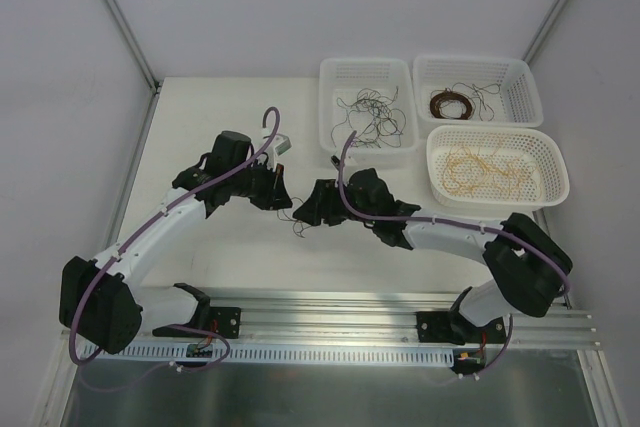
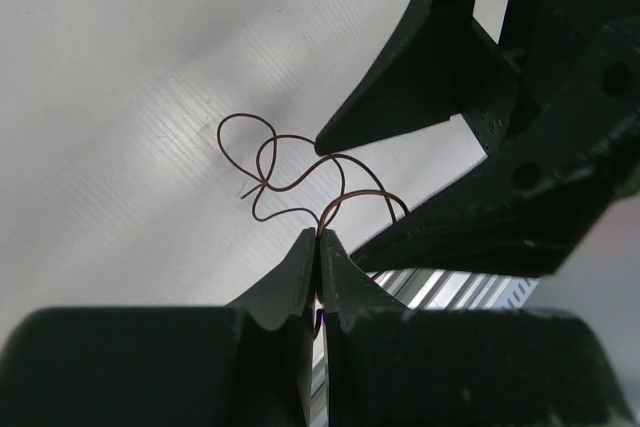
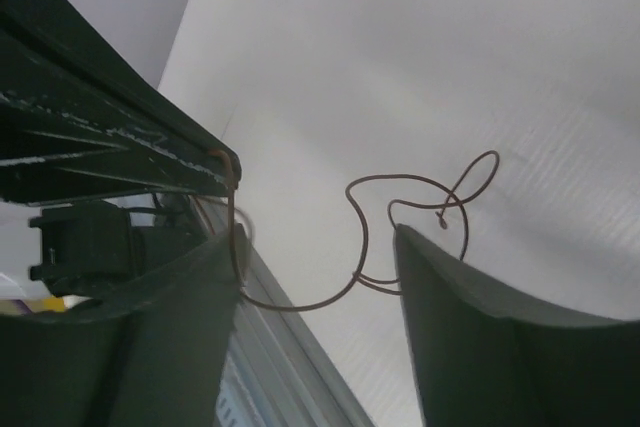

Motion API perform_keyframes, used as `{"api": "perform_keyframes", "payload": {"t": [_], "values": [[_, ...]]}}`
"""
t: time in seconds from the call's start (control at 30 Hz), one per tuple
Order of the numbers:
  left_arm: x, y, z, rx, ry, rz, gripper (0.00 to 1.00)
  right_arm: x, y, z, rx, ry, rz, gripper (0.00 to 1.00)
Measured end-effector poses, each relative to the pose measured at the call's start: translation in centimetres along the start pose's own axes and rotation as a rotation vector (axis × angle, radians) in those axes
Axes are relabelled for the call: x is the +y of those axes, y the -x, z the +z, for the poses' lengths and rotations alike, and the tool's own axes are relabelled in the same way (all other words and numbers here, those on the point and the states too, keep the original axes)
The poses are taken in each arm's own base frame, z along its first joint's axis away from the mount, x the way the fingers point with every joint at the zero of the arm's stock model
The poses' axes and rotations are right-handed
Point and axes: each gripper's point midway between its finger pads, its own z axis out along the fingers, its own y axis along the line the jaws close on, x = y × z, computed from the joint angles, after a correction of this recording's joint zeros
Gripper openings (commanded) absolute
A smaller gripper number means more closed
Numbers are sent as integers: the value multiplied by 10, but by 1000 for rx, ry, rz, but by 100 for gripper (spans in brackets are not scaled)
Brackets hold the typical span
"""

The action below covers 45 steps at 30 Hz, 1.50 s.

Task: Untangle the cables

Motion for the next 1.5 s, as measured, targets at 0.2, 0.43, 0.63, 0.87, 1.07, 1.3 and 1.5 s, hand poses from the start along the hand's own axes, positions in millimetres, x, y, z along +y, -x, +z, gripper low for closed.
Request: {"api": "perform_keyframes", "payload": {"t": [0.2,0.43,0.63,0.87,1.07,1.3,1.5], "values": [[-1,1,0,-3,-4,3,0,8,1,2,-8,35,3,21],[-1,2,0,-8,-5,6,7,12,1,0,-5,50,-23,1],[0,4,-2,-23,6,20,42,15,6,-14,-14,25,-77,1],[1,13,-20,-114,67,58,85,8,38,-56,-48,-168,-240,1],[6,27,-44,-259,162,88,96,6,94,-113,-138,-381,-421,1],[22,40,-70,-402,307,82,97,-20,191,-196,-330,-655,-483,1],[44,43,-90,-482,458,32,99,-47,276,-268,-545,-844,-444,1]]}}
